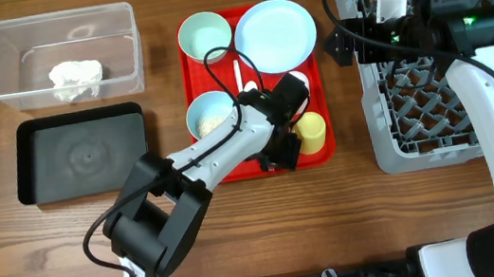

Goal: Sort waste into correct bins and load items into the dishwasher rack
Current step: 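Pick the red snack wrapper with the left gripper, drop it in the clear bin, then pick the yellow wrapper with the left gripper, drop it in the clear bin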

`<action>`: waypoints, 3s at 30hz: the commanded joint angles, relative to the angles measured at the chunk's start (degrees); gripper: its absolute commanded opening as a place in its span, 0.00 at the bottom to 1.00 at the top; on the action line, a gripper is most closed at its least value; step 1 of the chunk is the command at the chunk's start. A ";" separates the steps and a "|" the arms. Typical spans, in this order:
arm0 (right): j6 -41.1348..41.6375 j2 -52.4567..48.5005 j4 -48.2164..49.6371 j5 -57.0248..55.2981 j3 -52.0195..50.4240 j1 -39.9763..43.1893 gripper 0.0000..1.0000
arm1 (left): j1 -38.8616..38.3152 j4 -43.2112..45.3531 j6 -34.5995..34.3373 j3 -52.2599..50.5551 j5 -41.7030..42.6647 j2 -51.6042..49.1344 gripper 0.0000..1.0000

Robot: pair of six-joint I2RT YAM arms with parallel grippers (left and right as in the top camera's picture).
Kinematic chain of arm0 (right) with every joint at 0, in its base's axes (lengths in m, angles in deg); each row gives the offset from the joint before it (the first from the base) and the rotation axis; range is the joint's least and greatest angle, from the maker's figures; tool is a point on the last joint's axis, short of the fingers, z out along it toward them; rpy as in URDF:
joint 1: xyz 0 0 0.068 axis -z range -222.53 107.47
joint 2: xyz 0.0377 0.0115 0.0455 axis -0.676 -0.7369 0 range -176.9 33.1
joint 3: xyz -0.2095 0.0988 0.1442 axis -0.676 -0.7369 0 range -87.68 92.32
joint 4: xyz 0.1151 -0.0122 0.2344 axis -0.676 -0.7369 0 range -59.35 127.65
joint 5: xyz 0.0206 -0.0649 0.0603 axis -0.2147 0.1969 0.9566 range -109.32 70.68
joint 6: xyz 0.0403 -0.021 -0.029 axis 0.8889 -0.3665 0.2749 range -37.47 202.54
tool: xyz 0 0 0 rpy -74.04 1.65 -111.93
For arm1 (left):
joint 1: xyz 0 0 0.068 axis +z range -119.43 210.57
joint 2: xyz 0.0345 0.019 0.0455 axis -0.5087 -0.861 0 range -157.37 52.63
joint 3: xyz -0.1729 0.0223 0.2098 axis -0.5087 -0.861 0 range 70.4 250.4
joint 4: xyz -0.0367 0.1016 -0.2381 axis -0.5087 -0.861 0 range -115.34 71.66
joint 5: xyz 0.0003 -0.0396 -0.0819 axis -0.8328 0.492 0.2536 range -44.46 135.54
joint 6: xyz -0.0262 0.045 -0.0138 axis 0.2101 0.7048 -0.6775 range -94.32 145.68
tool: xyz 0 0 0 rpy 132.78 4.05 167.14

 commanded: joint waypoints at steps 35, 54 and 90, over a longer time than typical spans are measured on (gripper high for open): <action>0.57 -0.63 -0.72 -0.42 0.96 -0.22 0.92 | 44.41 28.11 6.16 10.25 -17.11 4.13 0.12; -0.07 -0.63 0.00 -1.68 0.96 -0.22 0.93 | 22.69 12.00 22.77 10.21 1.42 5.33 0.94; -0.04 -0.63 -2.64 -6.64 0.96 -0.22 0.93 | 14.49 7.96 20.52 15.69 -3.26 5.20 0.04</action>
